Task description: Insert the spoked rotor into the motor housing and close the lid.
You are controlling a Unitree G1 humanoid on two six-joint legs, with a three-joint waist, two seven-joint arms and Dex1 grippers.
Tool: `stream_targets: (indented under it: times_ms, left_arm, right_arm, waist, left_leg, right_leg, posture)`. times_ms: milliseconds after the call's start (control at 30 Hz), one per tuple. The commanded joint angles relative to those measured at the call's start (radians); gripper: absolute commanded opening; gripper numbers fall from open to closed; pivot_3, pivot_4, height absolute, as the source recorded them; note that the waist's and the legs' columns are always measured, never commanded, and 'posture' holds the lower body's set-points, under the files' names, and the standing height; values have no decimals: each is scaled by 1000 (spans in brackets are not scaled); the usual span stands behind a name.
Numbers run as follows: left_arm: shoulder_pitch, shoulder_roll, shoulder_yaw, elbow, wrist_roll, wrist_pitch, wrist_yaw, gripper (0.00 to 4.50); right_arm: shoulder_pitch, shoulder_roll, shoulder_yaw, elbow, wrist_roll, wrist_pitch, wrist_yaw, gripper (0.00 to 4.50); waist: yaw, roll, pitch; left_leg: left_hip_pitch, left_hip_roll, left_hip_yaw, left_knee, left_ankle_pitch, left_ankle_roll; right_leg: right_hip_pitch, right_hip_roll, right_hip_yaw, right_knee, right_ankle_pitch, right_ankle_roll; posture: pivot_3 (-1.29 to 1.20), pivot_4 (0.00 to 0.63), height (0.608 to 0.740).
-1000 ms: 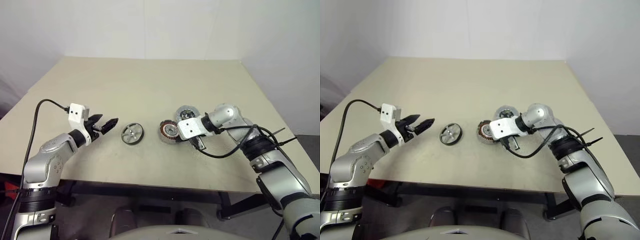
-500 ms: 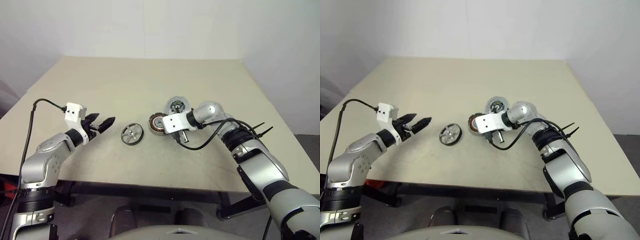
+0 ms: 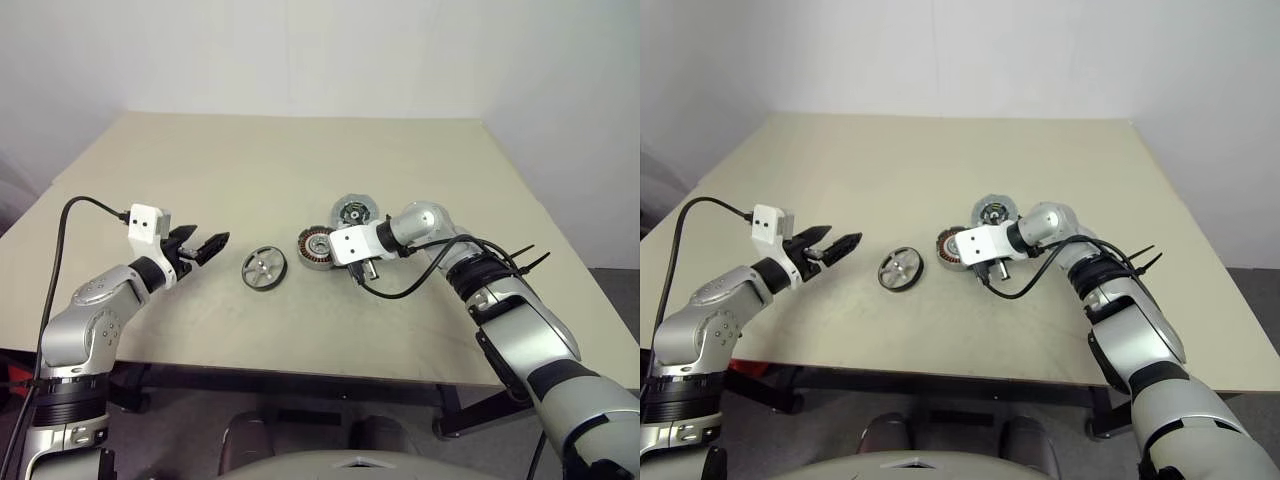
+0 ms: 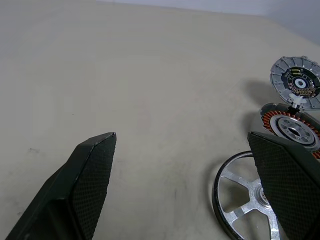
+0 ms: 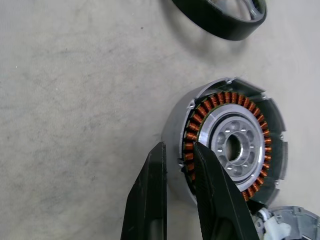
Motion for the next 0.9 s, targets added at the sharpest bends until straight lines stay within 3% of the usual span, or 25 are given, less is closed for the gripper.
stream_targets:
  times_ms: [33, 267, 467, 900]
  left_arm:
    - [-13, 3, 8, -25, 1, -16, -1, 4500]
    - [-8, 6, 10, -23, -1, -14, -6, 4500]
    - [-24, 13, 0, -10, 1, -11, -17, 4500]
    - [-34, 0, -37, -1, 9, -11, -24, 4500]
  right_arm:
    - [5, -18, -78, -103, 97, 79, 33, 916]
    - [116, -42, -197, -248, 248, 402, 49, 916]
    - [204, -88, -246, -151, 248, 485, -41, 916]
    - [125, -90, -315, 59, 224, 459, -189, 916]
  waist:
    - [0, 0, 0]
    - [2, 0, 0]
    - [3, 0, 0]
    - [1, 1, 0]
  left_leg:
    - [0, 0, 0, 0, 0, 0]
    - [1, 0, 0, 0, 0, 0]
    - [1, 0, 0, 0, 0, 0]
    - [1, 0, 0, -1, 0, -1]
  right_leg:
    - [0, 0, 0, 0, 0, 0]
    - [1, 0, 0, 0, 0, 0]
    - [2, 0, 0, 0, 0, 0]
    - [1, 1, 0, 0, 0, 0]
  posture:
    - [0, 0, 740]
    - [0, 0, 740]
    - [0, 0, 740]
    - [0, 0, 740]
